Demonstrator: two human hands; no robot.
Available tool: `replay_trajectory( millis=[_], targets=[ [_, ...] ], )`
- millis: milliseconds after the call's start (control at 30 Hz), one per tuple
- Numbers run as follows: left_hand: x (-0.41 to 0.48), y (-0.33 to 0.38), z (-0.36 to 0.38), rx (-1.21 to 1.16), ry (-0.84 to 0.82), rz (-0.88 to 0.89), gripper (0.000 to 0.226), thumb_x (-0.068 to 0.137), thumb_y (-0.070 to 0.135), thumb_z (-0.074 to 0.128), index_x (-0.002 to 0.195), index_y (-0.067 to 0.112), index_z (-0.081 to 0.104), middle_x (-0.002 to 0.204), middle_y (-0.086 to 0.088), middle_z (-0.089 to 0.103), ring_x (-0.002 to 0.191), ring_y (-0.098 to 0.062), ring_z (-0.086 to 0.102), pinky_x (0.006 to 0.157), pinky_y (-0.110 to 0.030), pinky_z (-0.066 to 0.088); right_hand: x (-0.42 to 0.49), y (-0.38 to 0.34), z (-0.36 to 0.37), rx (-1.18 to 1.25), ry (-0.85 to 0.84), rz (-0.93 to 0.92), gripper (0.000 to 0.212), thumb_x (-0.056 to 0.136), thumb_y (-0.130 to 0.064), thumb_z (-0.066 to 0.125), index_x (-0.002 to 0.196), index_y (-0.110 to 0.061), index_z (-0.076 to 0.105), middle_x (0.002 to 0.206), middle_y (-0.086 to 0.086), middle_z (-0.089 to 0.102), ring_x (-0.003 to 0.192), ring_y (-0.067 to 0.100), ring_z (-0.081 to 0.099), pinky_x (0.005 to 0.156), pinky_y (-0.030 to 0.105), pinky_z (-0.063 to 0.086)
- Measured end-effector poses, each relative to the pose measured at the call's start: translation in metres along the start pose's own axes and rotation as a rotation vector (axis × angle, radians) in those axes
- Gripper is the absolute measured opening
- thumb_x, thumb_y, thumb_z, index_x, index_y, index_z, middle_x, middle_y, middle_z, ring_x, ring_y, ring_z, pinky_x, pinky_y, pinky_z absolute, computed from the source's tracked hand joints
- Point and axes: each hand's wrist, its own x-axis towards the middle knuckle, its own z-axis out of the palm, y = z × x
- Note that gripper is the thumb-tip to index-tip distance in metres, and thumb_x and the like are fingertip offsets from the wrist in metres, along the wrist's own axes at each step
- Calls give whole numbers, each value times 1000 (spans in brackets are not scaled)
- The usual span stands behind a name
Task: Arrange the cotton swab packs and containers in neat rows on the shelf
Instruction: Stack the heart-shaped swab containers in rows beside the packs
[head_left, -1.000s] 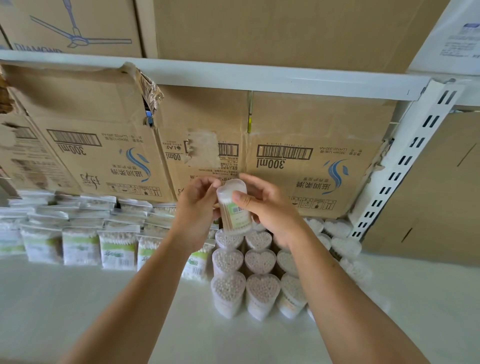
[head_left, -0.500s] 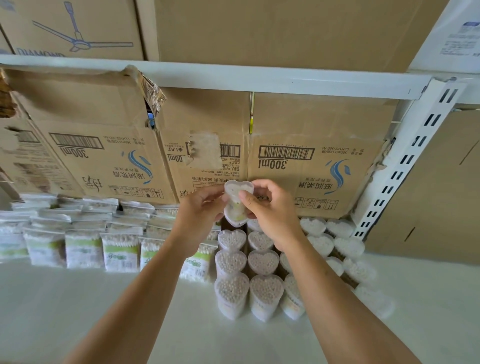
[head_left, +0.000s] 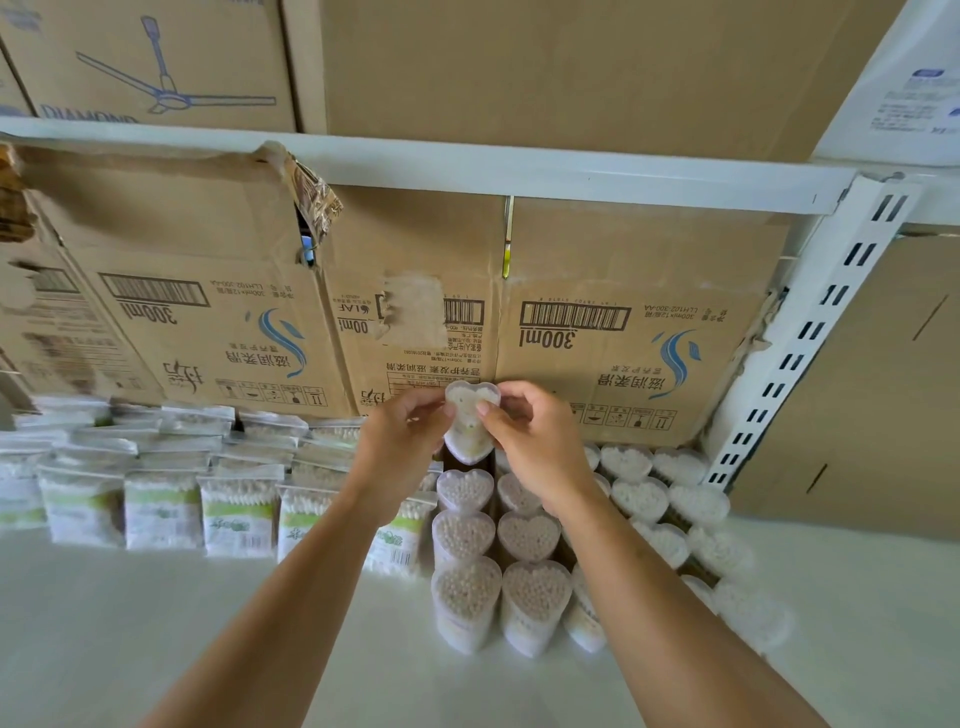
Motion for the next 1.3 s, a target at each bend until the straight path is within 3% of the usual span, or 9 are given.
replay_trajectory(
  millis=[233,433,567,733,833,933,1100,1200,1300],
  targets=[
    [-1,1,-2,-35,-5,-2,12,88,31,65,100,32,67,90,12,69,88,-9,66,86,-41,56,0,0,4,60,21,37,24,86,-28,70,106,-16,67,92,-4,73,89,10,69,84,43,57],
    [-11,9,3,-199,-78,-19,12,91,30,60,102,34,65,84,17,67,80,2,64,75,-35,55,-4,-6,2,148,40,29,21,87,-23,70,106,-18,64,96,-7,71,88,1,67,81,27,56],
    [-12,11,5,-311,-87,-48,18,89,24,64,106,30,69,101,-4,68,92,-16,66,82,-39,51,-9,-10,1,234,44,25,10,89,-18,67,99,-21,66,89,-5,72,80,4,68,73,26,57],
    [-11,8,3,-374,-49,-98,57,65,33,84,114,11,65,105,-6,69,98,-21,66,92,-37,49,-13,-12,-5,307,45,88,17,93,-15,61,109,-14,65,86,0,68,67,9,63,60,22,55],
    [-13,4,0,-477,-52,-170,14,75,9,74,89,7,74,96,-11,65,92,-22,57,91,-31,45,-13,-9,-13,331,43,157,17,95,-17,58,110,-21,65,88,4,70,69,14,65,63,27,55],
    [-17,5,-1,-497,-30,-182,24,85,-3,61,99,14,71,96,-4,70,88,-16,62,75,-25,48,-13,-7,-19,306,13,183,20,94,-21,59,113,-25,65,89,4,71,70,14,66,60,26,54],
    [-20,5,-2,-595,-105,-158,36,91,3,56,122,19,63,99,1,65,97,-17,62,82,-36,49,-18,0,-15,211,-28,239,19,99,-21,51,110,-21,66,96,4,71,85,20,66,67,28,54],
    [-21,6,0,-575,-59,-96,34,91,1,54,123,13,61,110,-7,66,104,-18,64,86,-31,53,-22,1,-12,204,-24,239,22,97,-21,54,116,-18,66,99,-1,71,86,12,66,71,26,53],
    [-21,6,0,-552,38,-79,27,90,4,58,116,7,64,103,-5,70,103,-18,65,90,-28,51,-26,-2,-11,171,-25,186,24,94,-16,59,114,-26,67,100,-9,70,90,7,65,70,20,49]
  ],
)
